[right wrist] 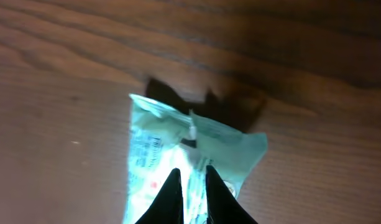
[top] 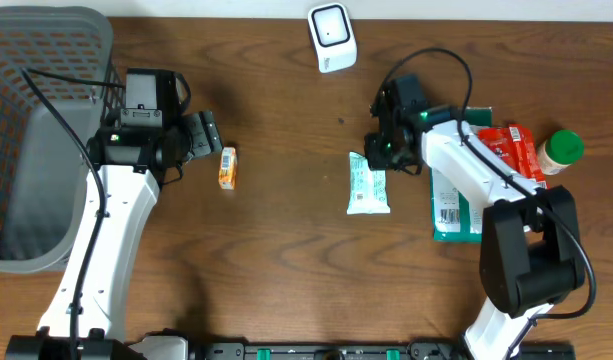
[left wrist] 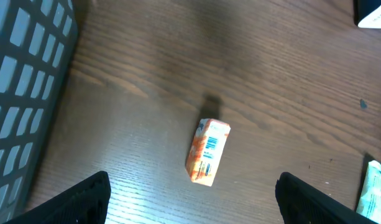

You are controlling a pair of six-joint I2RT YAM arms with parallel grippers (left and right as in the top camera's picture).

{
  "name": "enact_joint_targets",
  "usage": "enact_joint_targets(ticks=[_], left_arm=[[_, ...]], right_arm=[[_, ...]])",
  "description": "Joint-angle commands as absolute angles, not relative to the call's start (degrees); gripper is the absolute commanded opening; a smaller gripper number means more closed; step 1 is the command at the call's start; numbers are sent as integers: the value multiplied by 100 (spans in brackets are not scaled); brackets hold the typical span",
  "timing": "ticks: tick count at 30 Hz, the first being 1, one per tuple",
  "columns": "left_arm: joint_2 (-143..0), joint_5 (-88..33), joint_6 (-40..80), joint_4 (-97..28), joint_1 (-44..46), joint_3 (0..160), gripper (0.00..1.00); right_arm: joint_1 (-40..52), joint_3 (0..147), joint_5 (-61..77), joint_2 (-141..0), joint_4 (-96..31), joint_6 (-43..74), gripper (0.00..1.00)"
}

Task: Scan the item barcode
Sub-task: 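Lift the wipes pack and carry it right with the right gripper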

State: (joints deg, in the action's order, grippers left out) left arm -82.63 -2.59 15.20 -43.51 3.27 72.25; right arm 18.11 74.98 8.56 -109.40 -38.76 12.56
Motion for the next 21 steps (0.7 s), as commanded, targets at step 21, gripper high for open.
enact_joint_targets(ticks=[21], left_arm=[[-8278,-189,1531,-4368,322,7299,86]], right_arm=[[1813,7537,1282,-9931,-4416,1291,15]])
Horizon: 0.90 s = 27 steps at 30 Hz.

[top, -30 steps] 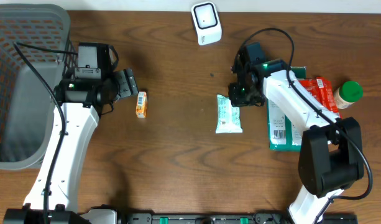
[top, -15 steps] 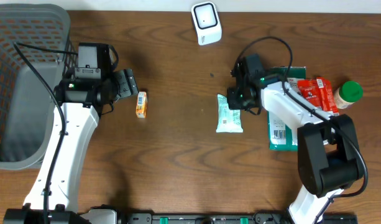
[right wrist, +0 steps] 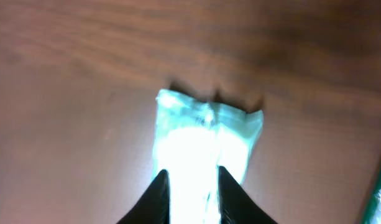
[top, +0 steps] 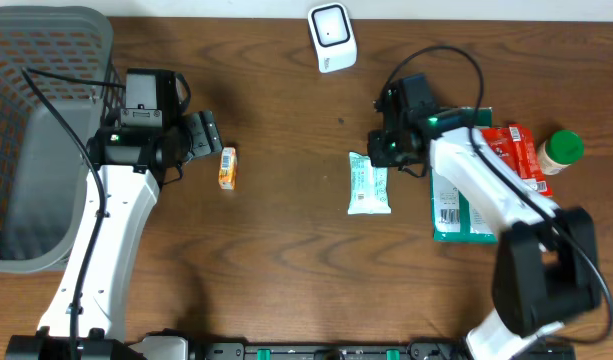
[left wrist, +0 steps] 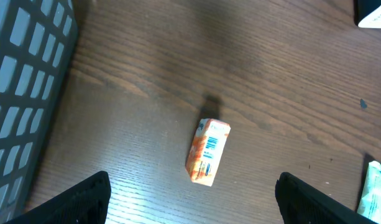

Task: Scan the item barcode
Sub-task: 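Lift the wipes pack and carry it right with the right gripper, then lower the wipes pack onto the table and open the right gripper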

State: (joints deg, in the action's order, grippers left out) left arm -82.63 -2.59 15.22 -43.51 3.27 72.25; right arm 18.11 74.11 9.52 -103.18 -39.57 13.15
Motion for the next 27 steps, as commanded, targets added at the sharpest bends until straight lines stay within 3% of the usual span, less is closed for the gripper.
enact_joint_targets(ticks=[1,4,18,27], left_arm=[[-8278,-189,1531,-4368,322,7299,86],[-8278,-189,1531,-4368,322,7299,86],[-8278,-189,1531,-4368,322,7299,86],[-8278,-189,1531,-4368,322,7299,86]], right_arm=[[1833,7535,1271,-9926,-4591,1330,11],[1920,7426,1271,-9981,-4936,1323,1],[2169,5763,1188,-10066,-3583,1570,1],[2141,5999,1304,-9968,-3848,1557,3]])
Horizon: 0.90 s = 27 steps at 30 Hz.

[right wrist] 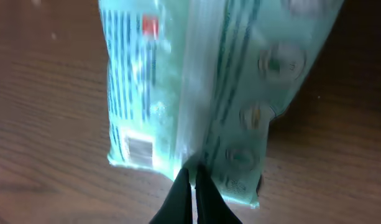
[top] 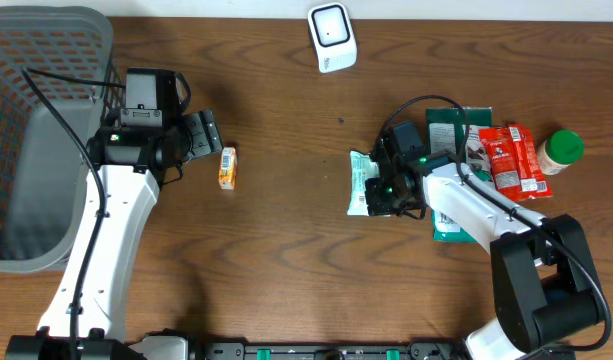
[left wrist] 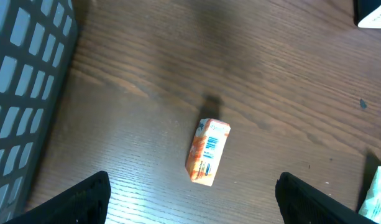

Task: Scan the item barcode
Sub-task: 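Lower the wipes pack onto the table and open the right gripper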

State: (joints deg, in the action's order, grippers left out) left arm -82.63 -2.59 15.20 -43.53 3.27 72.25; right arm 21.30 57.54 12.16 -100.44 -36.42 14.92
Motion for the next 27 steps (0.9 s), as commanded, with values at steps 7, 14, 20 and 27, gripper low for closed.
enact_joint_targets(ticks=[7,14,20,27], left_arm=[[-8278,-189,1531,-4368,322,7297,86],[-8278,-189,1529,-4368,322,7299,86],[-8278,-189,1531,-4368,322,7299,86],[-8294,-1236,1533,-4132,329,7297,79]], right_arm=[[1951,7264,1382,-9583,-5054,1070,27],[1638,7603,1361,-9452,-5212,954,61],[1221,7601,1424,-9518,-5295,884,64],[998,7601,1466,-9533,-5299,694,75]])
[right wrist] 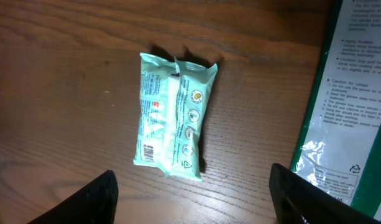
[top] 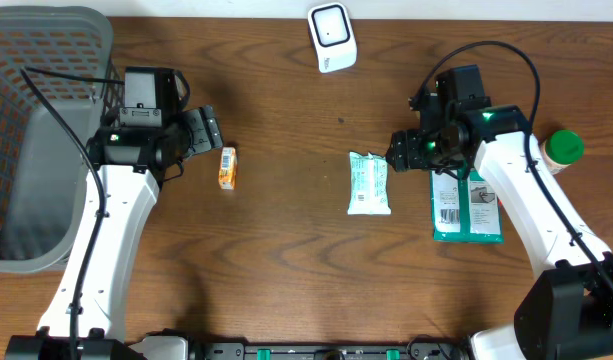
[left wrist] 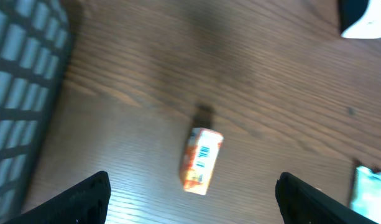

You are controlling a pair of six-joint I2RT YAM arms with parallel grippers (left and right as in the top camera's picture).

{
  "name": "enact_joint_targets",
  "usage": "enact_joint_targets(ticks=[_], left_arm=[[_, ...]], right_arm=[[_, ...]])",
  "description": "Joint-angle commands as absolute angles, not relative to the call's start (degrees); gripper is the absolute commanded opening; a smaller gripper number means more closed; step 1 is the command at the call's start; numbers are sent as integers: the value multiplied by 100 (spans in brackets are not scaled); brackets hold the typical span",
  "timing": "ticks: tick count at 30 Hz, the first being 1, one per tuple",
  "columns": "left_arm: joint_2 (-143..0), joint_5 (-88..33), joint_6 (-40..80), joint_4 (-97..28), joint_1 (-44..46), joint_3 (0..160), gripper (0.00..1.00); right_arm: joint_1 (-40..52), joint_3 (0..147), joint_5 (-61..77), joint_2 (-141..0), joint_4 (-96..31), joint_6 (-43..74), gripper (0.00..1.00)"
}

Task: Scan the item barcode
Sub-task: 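Lower the wipes pack onto the table and open the right gripper, then move the left gripper to the wipes pack's left end and grasp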

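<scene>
A mint-green packet (top: 368,183) lies flat on the brown table, its small barcode (right wrist: 150,151) facing up at one corner. The white scanner (top: 331,37) stands at the far edge. My right gripper (right wrist: 193,196) hovers open above the mint-green packet (right wrist: 173,115) and holds nothing; in the overhead view this right gripper (top: 401,152) sits just right of the packet. A small orange box (left wrist: 201,160) with a barcode lies in front of my left gripper (left wrist: 190,199), which is open and empty. The left gripper (top: 208,130) is just up-left of the orange box (top: 227,168).
A grey mesh basket (top: 36,130) fills the left end of the table. A large green package (top: 466,205) lies under my right arm, with a green-lidded bottle (top: 563,148) beyond it. The green package (right wrist: 352,93) fills the right of the right wrist view.
My right gripper was shut low against the mint packet's seam. Now it is open, raised and further right, and the packet lies free on the table. The left wrist camera has shifted slightly.
My right gripper stood nearly shut at the packet's far end, then slightly parted over it, then shut low at its middle. Now it is open above the packet, which lies near its first spot. The orange box stayed put by the open left gripper.
</scene>
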State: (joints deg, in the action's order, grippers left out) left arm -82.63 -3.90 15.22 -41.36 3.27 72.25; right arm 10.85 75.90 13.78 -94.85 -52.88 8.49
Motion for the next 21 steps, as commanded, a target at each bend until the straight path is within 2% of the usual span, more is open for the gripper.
enact_joint_targets(ticks=[1,2,3,5,9,11,14,21], left_arm=[[-8307,-1601,1533,-4134,346,7297,59],[-8331,-2021,1533,-4147,386,7293,36],[-8357,-2327,1533,-4147,451,7279,25],[-8427,-2543,1535,-4132,648,7249,11],[-8674,-2482,1529,-4106,1243,7242,11],[-8823,-2482,1529,-4023,1522,7242,11],[-9188,-2484,1531,-3785,1990,7242,11],[-10114,-2488,1533,-3190,2941,7242,11]], right_arm=[[980,7601,1466,-9533,-5299,694,75],[978,7601,1466,-9533,-5297,694,76],[978,7601,1466,-9533,-5295,694,76],[980,7601,1468,-9533,-5284,698,77],[985,7601,1459,-9533,-5301,657,79],[982,7601,1446,-9537,-5299,657,78],[982,7599,1450,-9557,-5345,657,71],[943,7592,1855,-9904,-5500,508,71]])
